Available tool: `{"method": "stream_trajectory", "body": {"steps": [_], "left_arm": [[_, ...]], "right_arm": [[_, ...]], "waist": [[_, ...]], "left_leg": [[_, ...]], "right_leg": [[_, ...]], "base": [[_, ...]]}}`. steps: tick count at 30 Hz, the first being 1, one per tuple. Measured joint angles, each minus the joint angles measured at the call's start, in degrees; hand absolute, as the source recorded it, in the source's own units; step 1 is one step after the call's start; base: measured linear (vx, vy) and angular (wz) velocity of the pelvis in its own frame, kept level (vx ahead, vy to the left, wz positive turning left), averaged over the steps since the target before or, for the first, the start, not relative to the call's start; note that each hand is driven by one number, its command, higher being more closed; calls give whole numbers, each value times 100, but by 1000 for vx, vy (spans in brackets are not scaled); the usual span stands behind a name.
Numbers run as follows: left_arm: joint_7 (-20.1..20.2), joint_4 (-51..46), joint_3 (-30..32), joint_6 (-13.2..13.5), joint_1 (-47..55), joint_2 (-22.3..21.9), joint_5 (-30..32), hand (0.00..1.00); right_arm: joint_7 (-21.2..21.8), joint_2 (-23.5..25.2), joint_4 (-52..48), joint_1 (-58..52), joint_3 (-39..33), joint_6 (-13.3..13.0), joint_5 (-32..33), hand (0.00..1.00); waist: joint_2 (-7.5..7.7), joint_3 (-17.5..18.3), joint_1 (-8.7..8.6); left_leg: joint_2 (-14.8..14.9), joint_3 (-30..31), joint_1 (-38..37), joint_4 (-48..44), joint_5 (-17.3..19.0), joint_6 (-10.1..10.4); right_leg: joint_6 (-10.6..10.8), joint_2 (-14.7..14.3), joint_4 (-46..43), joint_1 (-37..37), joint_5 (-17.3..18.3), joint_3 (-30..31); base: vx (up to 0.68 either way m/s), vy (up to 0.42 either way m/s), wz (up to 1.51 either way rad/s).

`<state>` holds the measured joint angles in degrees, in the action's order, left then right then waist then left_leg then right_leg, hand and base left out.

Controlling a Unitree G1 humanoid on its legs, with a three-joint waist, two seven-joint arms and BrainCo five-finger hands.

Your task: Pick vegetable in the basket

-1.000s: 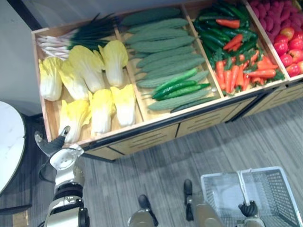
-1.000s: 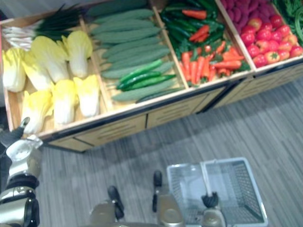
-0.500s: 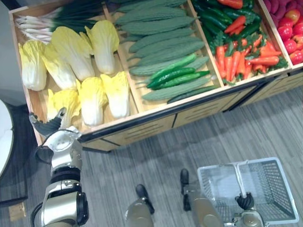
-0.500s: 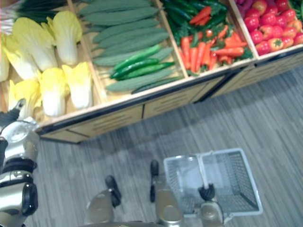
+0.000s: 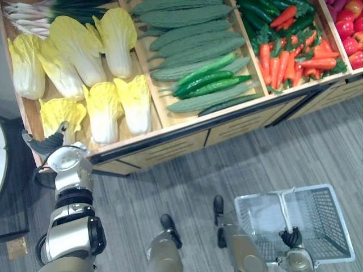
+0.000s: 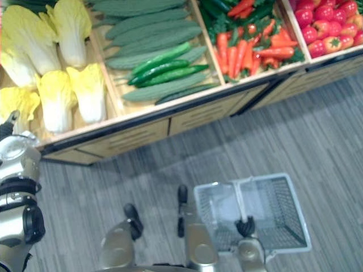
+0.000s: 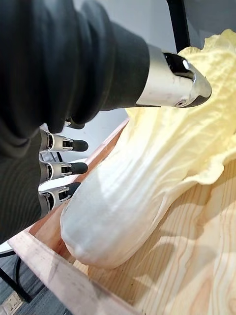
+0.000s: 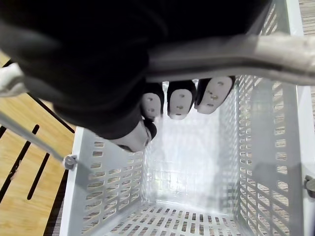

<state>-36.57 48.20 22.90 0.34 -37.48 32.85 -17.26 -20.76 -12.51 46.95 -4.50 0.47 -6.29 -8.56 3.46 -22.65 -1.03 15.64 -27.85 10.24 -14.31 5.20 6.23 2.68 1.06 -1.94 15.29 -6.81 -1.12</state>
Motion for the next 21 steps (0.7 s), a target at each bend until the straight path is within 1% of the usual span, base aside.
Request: {"method": "stream_trajectory", "body": {"steps": [5, 6, 9, 12, 13, 14, 15, 16, 18, 21], "left_arm": [[-51, 228, 80, -236, -166, 124, 317, 0], [-53, 260, 140, -326, -168, 122, 499, 0], [-46, 434, 188, -532, -174, 122, 751, 0], [-48, 437, 198, -623, -215, 122, 1029, 0], [-48, 437, 206, -716, -220, 122, 1186, 0], [-48, 440, 204, -747, -231, 122, 1247, 0], [-20, 449, 198, -842, -264, 122, 1394, 0], [162, 475, 139, -969, -292, 123, 1514, 0], [317, 502, -54, -1046, -318, 122, 1850, 0], [335, 513, -123, -1180, -357, 189, 2059, 0]], "right_arm": [[3, -5, -110, 41, 7, 7, 0, 100], [5, -6, -113, 51, 8, 9, 0, 100], [13, -7, -115, 97, 11, 28, 2, 100], [15, -22, -161, 166, 15, 41, 2, 100], [21, -55, -162, 225, 44, 49, 2, 100], [27, -77, -167, 246, 57, 49, 3, 100], [42, -116, -181, 270, 76, 49, 2, 100], [68, -156, -211, 290, 121, 49, 2, 100], [104, -211, -292, 330, 163, 44, 3, 100], [135, -266, -358, 433, 165, 1, 3, 100]], "waist": [[28, -86, -8], [28, -87, -12], [28, -89, -14], [35, -93, 8], [30, -95, 6], [19, -106, 5], [10, -128, 5], [11, -146, 3], [18, -190, -4], [8, -208, -8]], "left_leg": [[27, -13, 72, -60, 5, -8], [45, -29, 77, -93, 26, -16], [76, -57, 114, -167, 70, -27], [100, -112, 234, -235, 86, -30], [105, -134, 256, -250, 87, -30], [111, -136, 262, -260, 87, -31], [124, -139, 265, -279, 89, -32], [136, -142, 265, -288, 90, -31], [152, -163, 284, -299, 101, -33], [154, -231, 374, -320, 101, -35]], "right_leg": [[-8, -9, 0, 58, -52, 8], [-7, -15, -1, 58, -52, 16], [-6, -19, -4, 77, -53, 28], [2, -25, -14, 206, -59, 77], [6, -27, -29, 245, -63, 102], [1, -30, -33, 251, -68, 105], [-10, -37, -35, 251, -76, 107], [-10, -45, -47, 257, -76, 110], [-10, -54, -88, 305, -72, 131], [-12, -53, -180, 474, -71, 171]], "base": [[-4, -4, -1], [-7, -10, -4], [-9, -8, -4], [-15, -18, -7], [-9, -25, -10], [-11, -27, -7], [-17, -32, -3], [-20, -34, -3], [-28, -34, -6], [-18, -31, -8]]}}
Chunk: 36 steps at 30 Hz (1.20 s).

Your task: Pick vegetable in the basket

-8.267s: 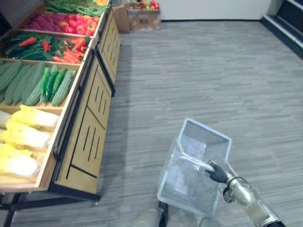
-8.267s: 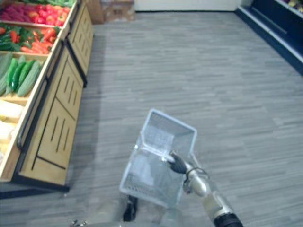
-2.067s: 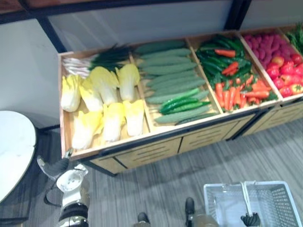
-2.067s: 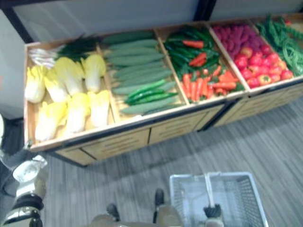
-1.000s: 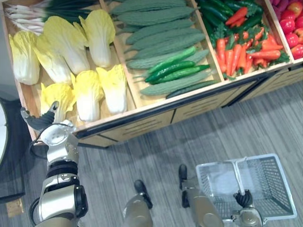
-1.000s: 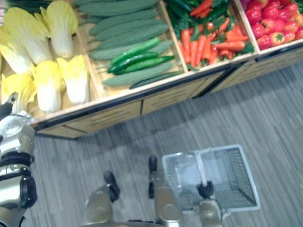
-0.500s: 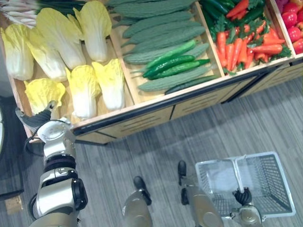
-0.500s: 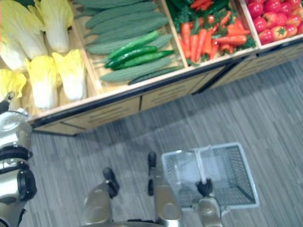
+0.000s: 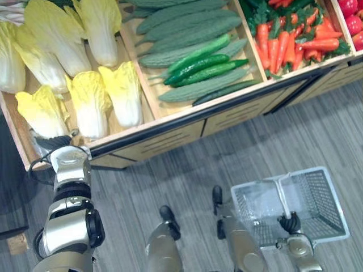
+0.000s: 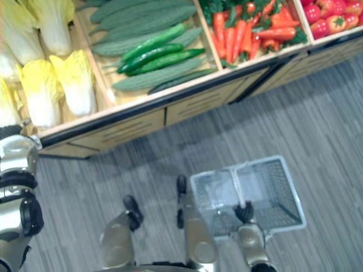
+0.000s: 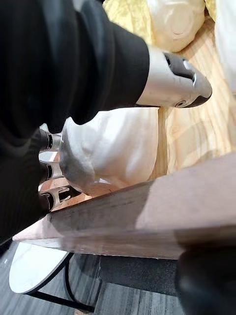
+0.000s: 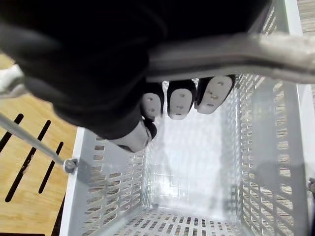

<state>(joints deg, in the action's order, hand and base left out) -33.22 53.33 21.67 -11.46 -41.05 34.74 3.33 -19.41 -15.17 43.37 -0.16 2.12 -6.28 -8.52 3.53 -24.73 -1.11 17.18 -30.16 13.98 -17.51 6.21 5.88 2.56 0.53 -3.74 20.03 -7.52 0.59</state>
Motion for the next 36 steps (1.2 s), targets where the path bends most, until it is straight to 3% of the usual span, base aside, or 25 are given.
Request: {"method": "stream_trajectory", "body": {"steps": [15, 16, 31, 36], "left_arm": [[132, 162, -218, -368, -110, 366, -47, 0], [152, 176, -210, -402, -130, 378, -85, 100], [11, 281, 131, -79, -270, 407, -346, 100], [0, 321, 128, 175, -301, 269, -771, 100]], "right_arm": [[-13, -81, -61, 313, 46, -56, 18, 100], [-14, -81, -61, 313, 45, -55, 42, 100], [-125, -63, -46, 368, 69, -177, 64, 100], [-126, -34, -26, 329, 130, -195, 62, 100]], "waist": [[-6, -54, -28], [-5, -55, -27], [33, -88, -58], [53, -80, -81]], "left_leg": [[-32, -204, 296, -60, -4, -32], [-32, -203, 295, -59, -4, -32], [-44, -201, 369, -67, -2, -41], [-44, -207, 189, -54, 48, -85]], "right_leg": [[-1, 59, -243, 494, 2, 146], [-1, 59, -243, 493, 2, 144], [24, 74, -199, 539, -38, 131], [46, 85, -6, 257, -97, 128]], "base": [[-4, -28, -4], [0, 0, 0], [14, -9, 0], [0, 0, 0]]}}
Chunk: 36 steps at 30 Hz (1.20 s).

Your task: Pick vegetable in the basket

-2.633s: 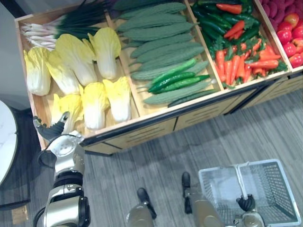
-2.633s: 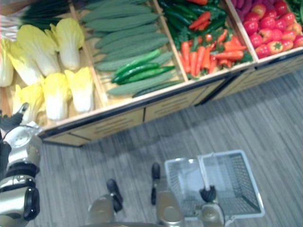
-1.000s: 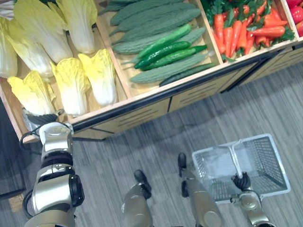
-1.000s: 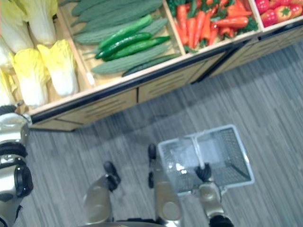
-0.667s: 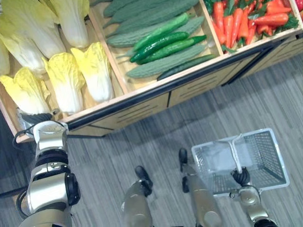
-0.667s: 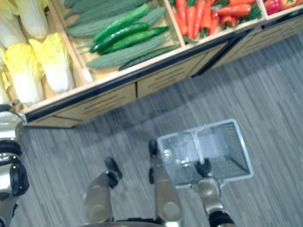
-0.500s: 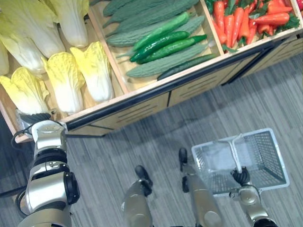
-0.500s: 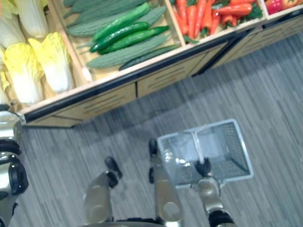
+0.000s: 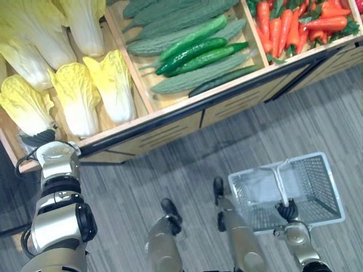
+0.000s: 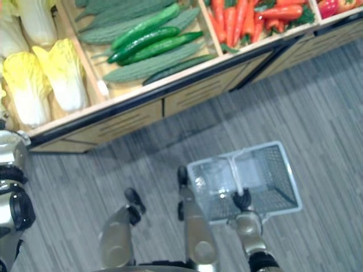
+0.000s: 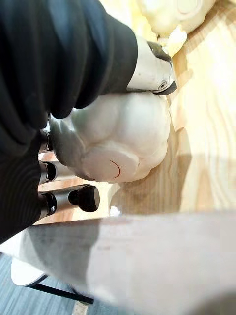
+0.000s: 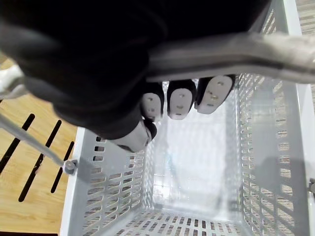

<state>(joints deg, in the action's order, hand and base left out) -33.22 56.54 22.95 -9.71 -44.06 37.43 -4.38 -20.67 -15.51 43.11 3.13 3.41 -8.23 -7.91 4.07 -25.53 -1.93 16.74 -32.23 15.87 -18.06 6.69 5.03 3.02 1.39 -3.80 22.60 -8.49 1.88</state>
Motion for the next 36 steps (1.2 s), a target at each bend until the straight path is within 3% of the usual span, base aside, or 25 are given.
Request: {"method": "stream_trajectory", "body": {"steps": [6, 12, 16, 20, 25, 31, 36], "left_arm": [[-48, -6, -33, 399, -3, -192, -437, 100], [-513, -297, -240, 837, 179, -453, -1074, 100], [-861, -762, -336, 981, 606, -832, -1306, 100], [-1189, -1326, -385, 975, 1004, -874, -1256, 100], [-1387, -2342, -672, 940, 1487, -856, -545, 100], [-1328, -3515, -733, 693, 2161, -653, 428, 100], [-777, -4199, -1170, 704, 2633, -341, 1176, 100]], "right_arm": [[-24, 84, 21, -79, 62, -2, -6, 100], [-48, 257, 43, -282, 138, -86, -29, 100], [-70, 366, 175, -503, 105, -88, -73, 100], [-88, 378, 512, -537, -18, -142, -112, 100], [-100, 366, 729, -724, -359, -143, -116, 100], [-132, 345, 730, -1003, -807, -156, -171, 100], [1, 46, 638, -1098, -1210, -184, -336, 100]], "waist": [[33, 20, 19], [245, 263, 5], [239, 548, 4], [197, 796, 7], [14, 1053, 24], [-46, 1326, 36], [-128, 1581, 43]], "left_leg": [[-19, 3, -222, 95, -7, 7], [-130, 19, -470, 362, -120, 42], [-246, 145, -700, 613, -228, 62], [-360, 229, -853, 805, -341, 67], [-519, 453, -967, 1088, -528, 45], [-686, 537, -1180, 1424, -647, 110], [-804, 520, -1389, 1611, -649, 107]], "right_leg": [[0, 0, 85, -228, 0, -32], [-1, 27, 203, -453, 1, -107], [-1, 66, 335, -721, 1, -215], [-1, 100, 356, -858, 2, -297], [-12, 183, 394, -994, 25, -429], [50, 250, 576, -1171, 9, -431], [119, 310, 682, -1301, -37, -299]], "base": [[16, -8, 1], [19, -6, 3], [45, 2, 16], [-4, 4, 12], [-57, -17, 19], [-44, 2, 4], [14, 28, -6]]}}
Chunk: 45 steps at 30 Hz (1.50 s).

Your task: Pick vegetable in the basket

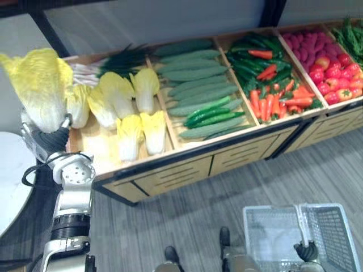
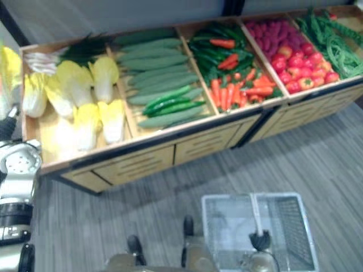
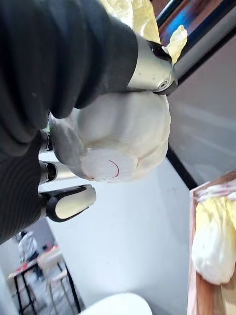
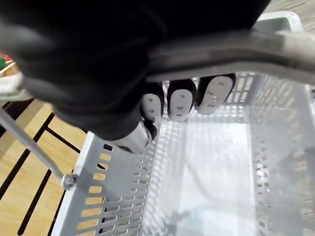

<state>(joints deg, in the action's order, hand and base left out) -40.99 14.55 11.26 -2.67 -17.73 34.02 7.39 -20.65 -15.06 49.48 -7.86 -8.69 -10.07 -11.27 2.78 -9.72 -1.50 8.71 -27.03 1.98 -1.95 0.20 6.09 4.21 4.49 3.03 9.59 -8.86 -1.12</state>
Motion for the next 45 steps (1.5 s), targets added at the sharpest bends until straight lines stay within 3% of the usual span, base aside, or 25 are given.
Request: {"method": "stream_trajectory", "body": {"steps": [6, 10, 15, 18, 24, 27, 31, 37, 45], "left_arm": [[1123, -559, -1135, 478, 407, 25, 495, 100], [1964, -672, -2105, 686, 545, 25, 769, 100], [2707, -694, -3178, 879, 598, 22, 928, 100], [3017, -688, -3718, 1004, 586, 6, 995, 100], [3434, -502, -4712, 1266, 95, -46, 983, 100], [3537, -467, -5041, 1427, -111, -128, 982, 100], [3666, -466, -5450, 1616, -307, -301, 971, 100], [3786, -467, -5830, 1680, -514, -312, 959, 100], [4488, -949, -6556, 1880, -553, -263, 860, 100]], "right_arm": [[357, -473, -591, 114, -111, -51, -241, 100], [1056, -1063, -1289, 350, 4, -284, -252, 100], [1870, -1807, -1938, 648, 476, -652, -292, 100], [2267, -2069, -1982, 1025, 881, -738, -394, 100], [3090, -2306, -2162, 1455, 1507, -787, -492, 100], [3352, -2474, -2452, 1571, 1781, -971, -500, 100], [3588, -2575, -2740, 1585, 2037, -1203, -502, 100], [3743, -2712, -2853, 1583, 2220, -1196, -589, 100], [3949, -2904, -2933, 1582, 2323, -1194, -671, 100]], "waist": [[-5, 14, -53], [21, 30, -236], [35, 49, -368], [41, 66, -463], [-23, 136, -528], [-41, 209, -614], [-139, 386, -627], [-242, 468, -629], [-324, 521, -646]], "left_leg": [[-100, -265, -287, 81, 74, -55], [-137, -577, -434, 1, 230, -73], [1, -899, -522, -480, 637, -74], [103, -1100, -548, -806, 878, -78], [404, -1501, -562, -1515, 1369, -88], [538, -1665, -563, -1743, 1519, -89], [660, -1828, -619, -1834, 1582, -66], [691, -1961, -758, -1810, 1592, -46], [628, -2032, -898, -1658, 1604, -11]], "right_leg": [[107, 25, 61, -125, -73, 289], [169, 27, 87, -138, -112, 615], [225, -35, 70, -221, -134, 959], [233, -81, 13, -215, -134, 1137], [250, -224, -94, -171, -118, 1418], [140, -268, -145, -112, -23, 1391], [-19, -337, -364, 26, 111, 1237], [-50, -323, -686, 121, 287, 967], [-33, -238, -842, 130, 377, 760]], "base": [[29, 48, -22], [26, 45, -36], [12, 33, -39], [-19, 24, -36], [-24, 31, -37], [-17, 18, -23], [25, 8, -20], [27, -7, -10], [4, 7, -2]]}}
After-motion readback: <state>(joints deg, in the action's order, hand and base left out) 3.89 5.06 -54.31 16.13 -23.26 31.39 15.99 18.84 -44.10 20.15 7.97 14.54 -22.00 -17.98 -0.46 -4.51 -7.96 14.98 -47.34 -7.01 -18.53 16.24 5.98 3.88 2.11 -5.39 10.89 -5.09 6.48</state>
